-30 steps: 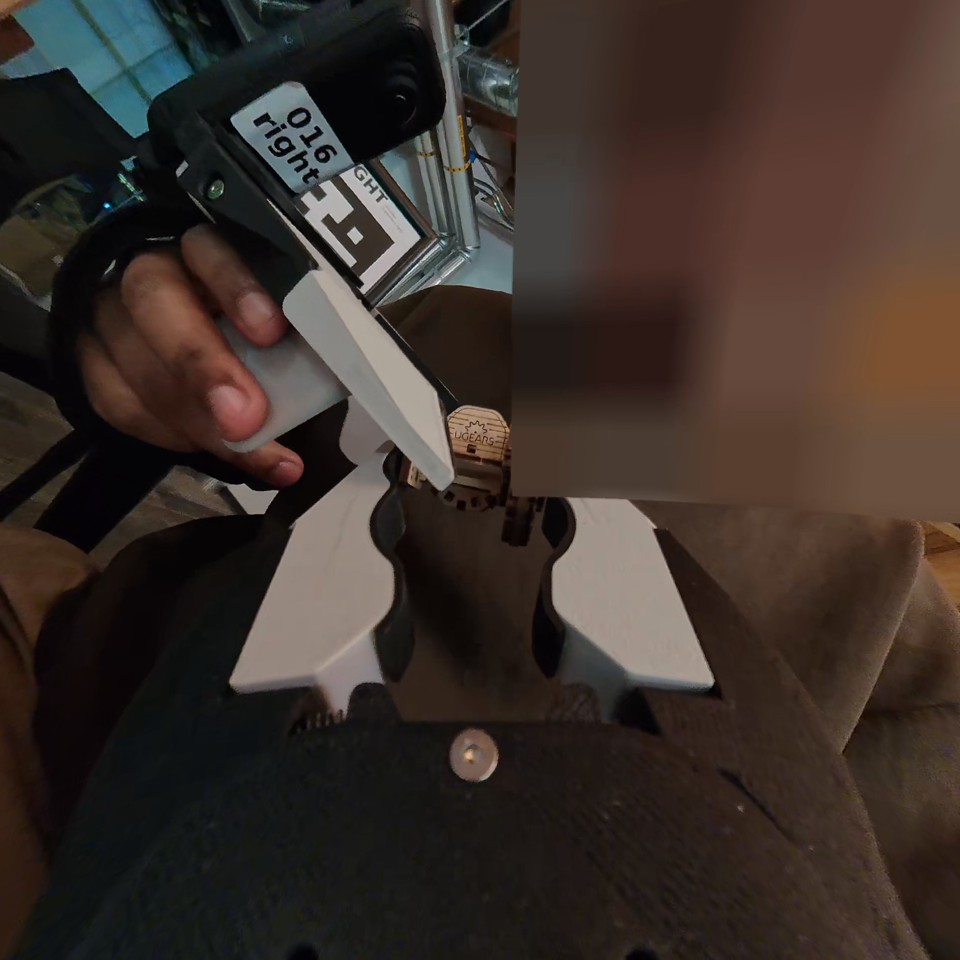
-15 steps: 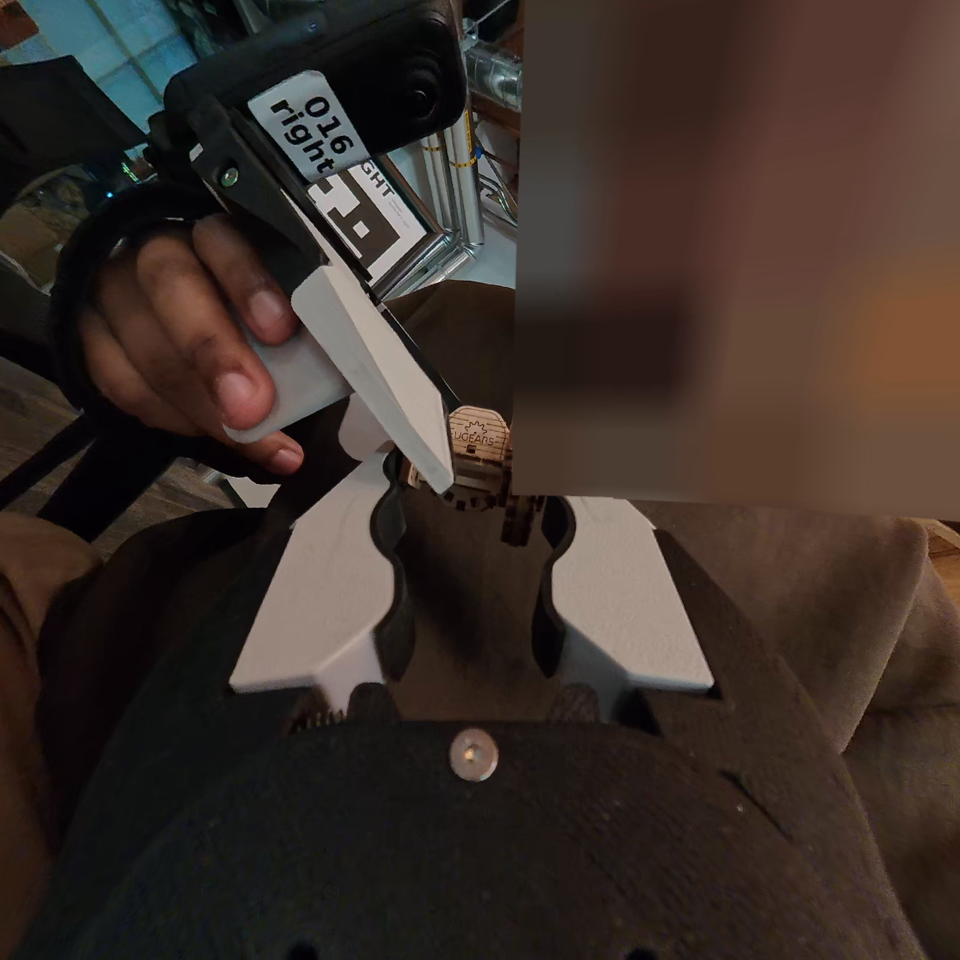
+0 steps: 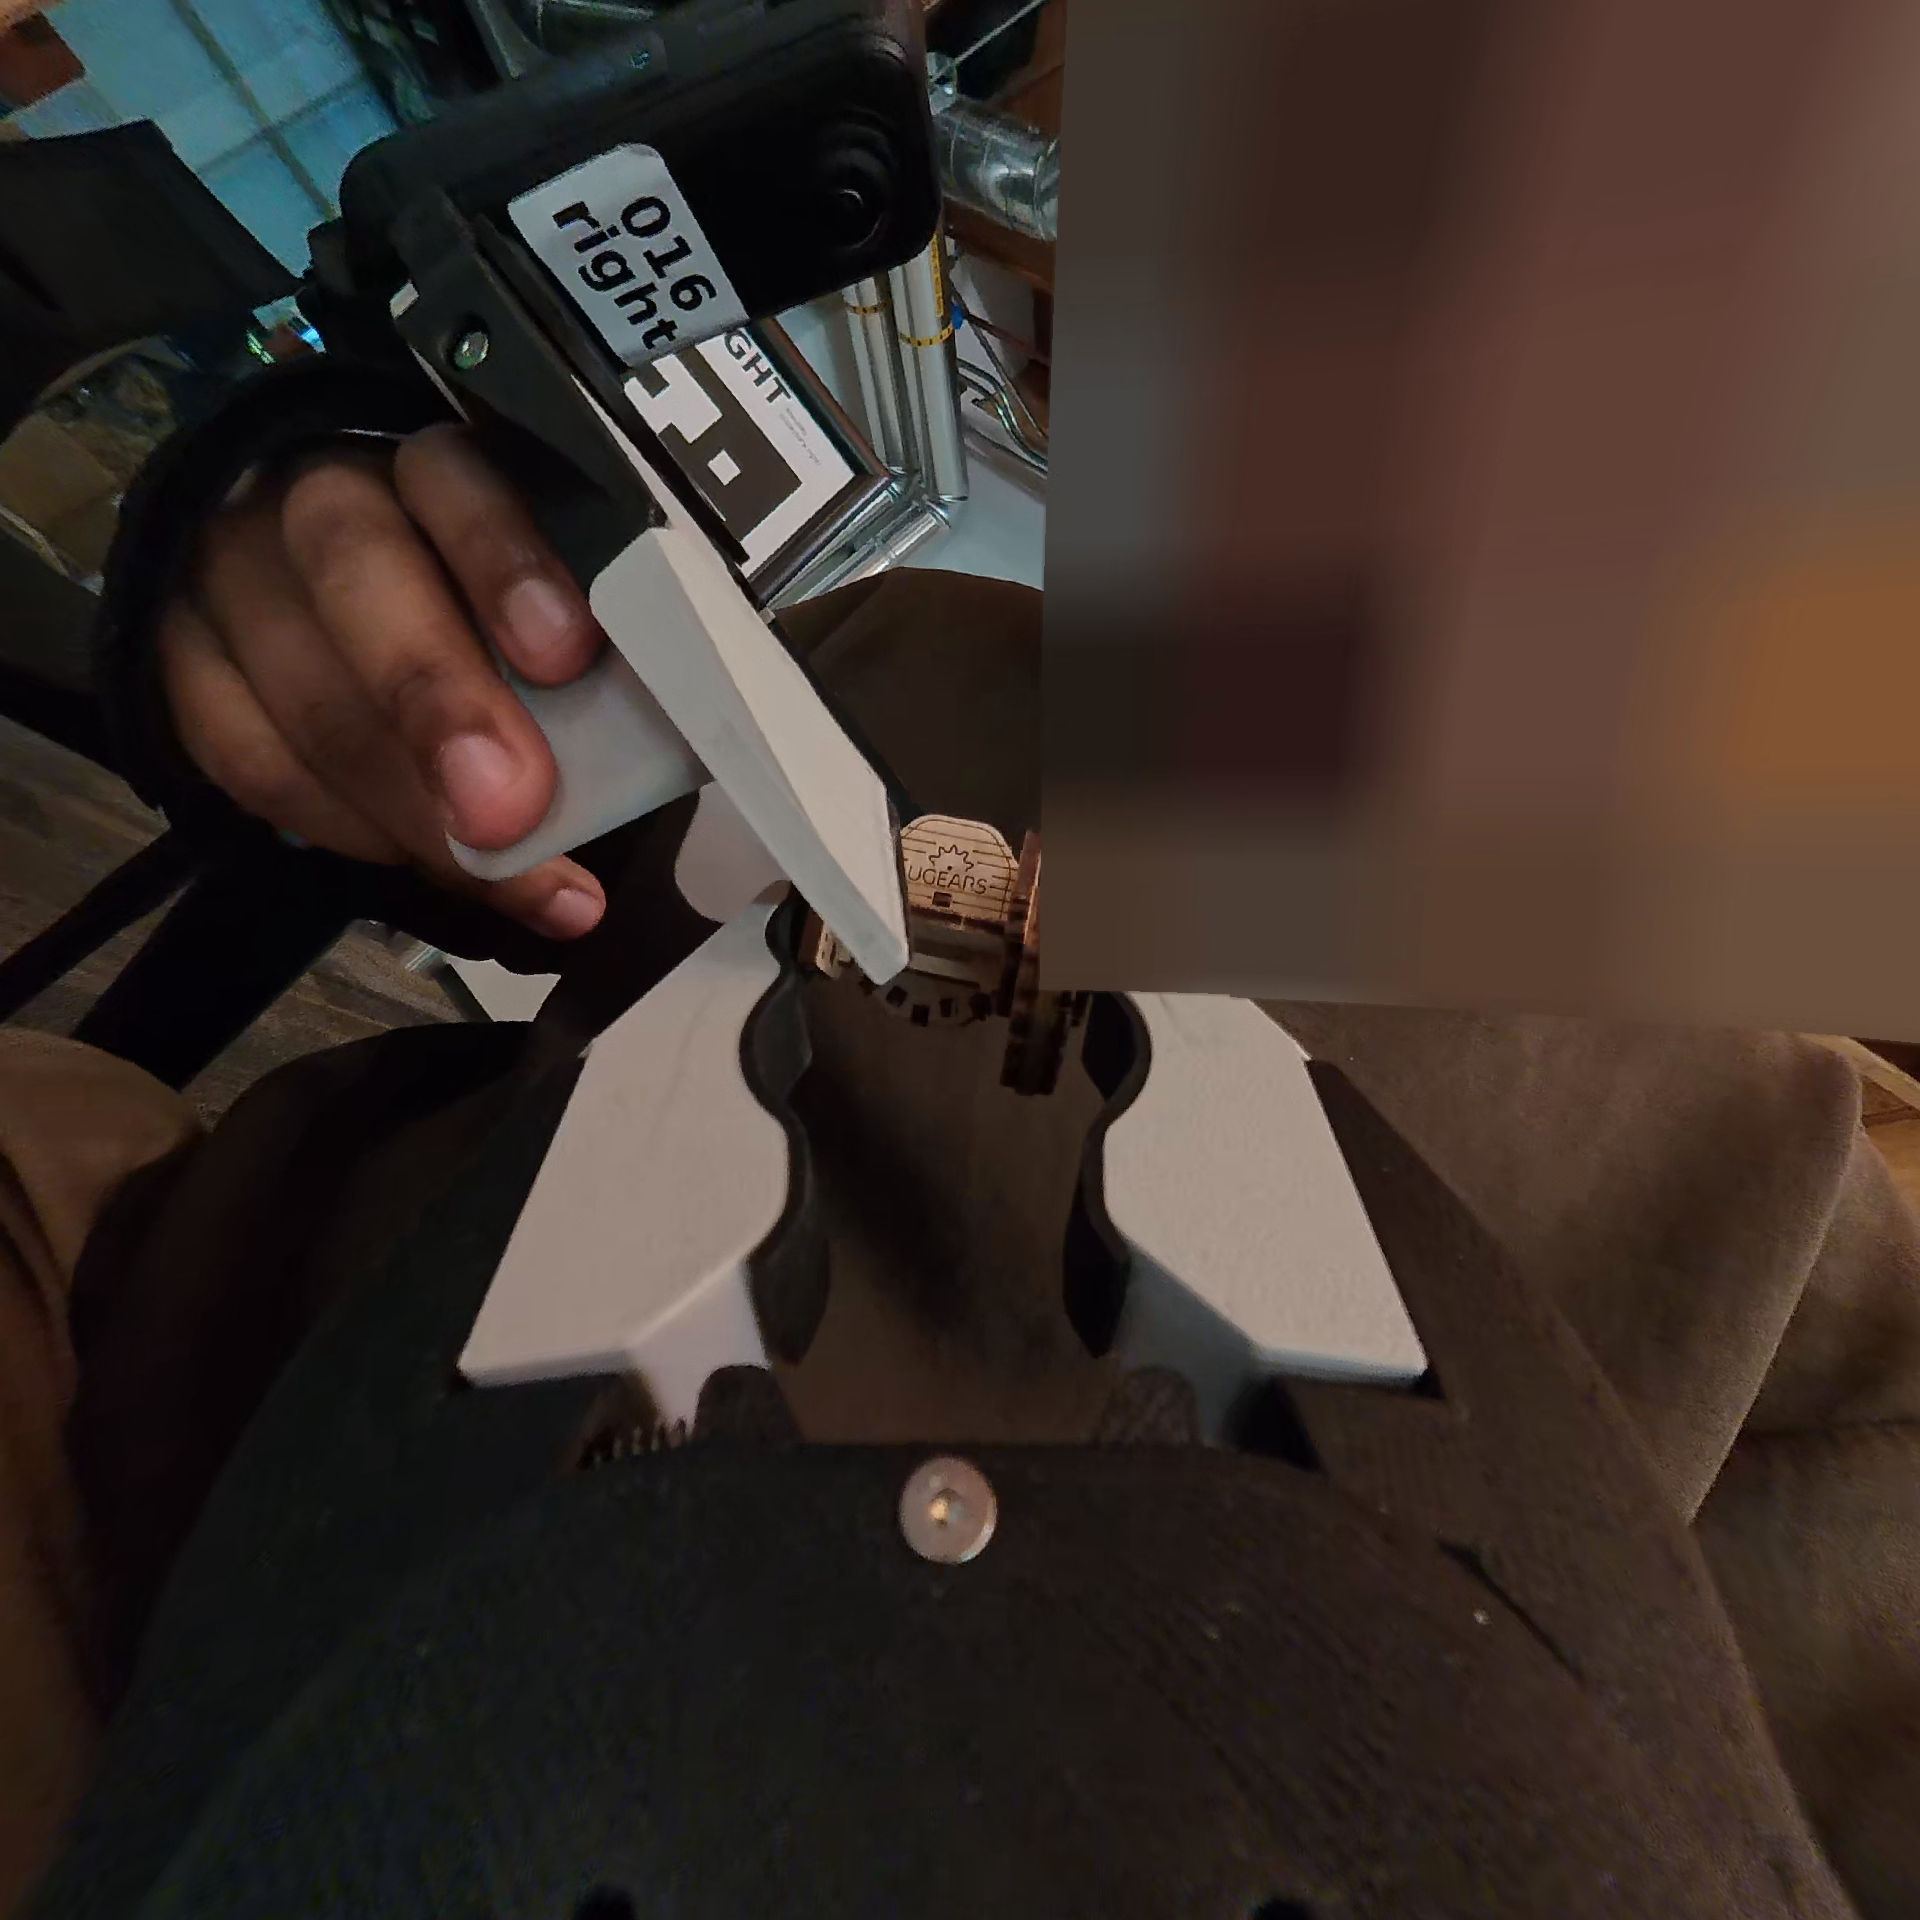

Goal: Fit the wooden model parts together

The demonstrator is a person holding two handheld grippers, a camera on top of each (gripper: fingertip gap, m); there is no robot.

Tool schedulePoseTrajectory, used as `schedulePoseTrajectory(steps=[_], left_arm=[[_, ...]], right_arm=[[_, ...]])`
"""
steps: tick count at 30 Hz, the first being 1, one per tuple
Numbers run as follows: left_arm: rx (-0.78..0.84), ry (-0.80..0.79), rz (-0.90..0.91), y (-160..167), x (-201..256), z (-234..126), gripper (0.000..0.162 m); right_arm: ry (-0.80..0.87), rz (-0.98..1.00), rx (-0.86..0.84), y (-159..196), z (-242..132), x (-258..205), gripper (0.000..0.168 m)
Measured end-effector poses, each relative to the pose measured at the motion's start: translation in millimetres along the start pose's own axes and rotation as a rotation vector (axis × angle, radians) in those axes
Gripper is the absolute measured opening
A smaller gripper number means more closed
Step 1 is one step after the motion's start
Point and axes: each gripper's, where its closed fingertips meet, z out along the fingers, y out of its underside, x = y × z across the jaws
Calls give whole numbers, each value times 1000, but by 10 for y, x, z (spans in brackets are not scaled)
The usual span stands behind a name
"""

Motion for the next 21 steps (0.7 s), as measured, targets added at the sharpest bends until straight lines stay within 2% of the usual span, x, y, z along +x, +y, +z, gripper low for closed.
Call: schedulePoseTrajectory(steps=[21], left_arm=[[46, -11, 2, -89, -39, -20, 50]], right_arm=[[9, 0, 25, -29, -56, 50, 84]])
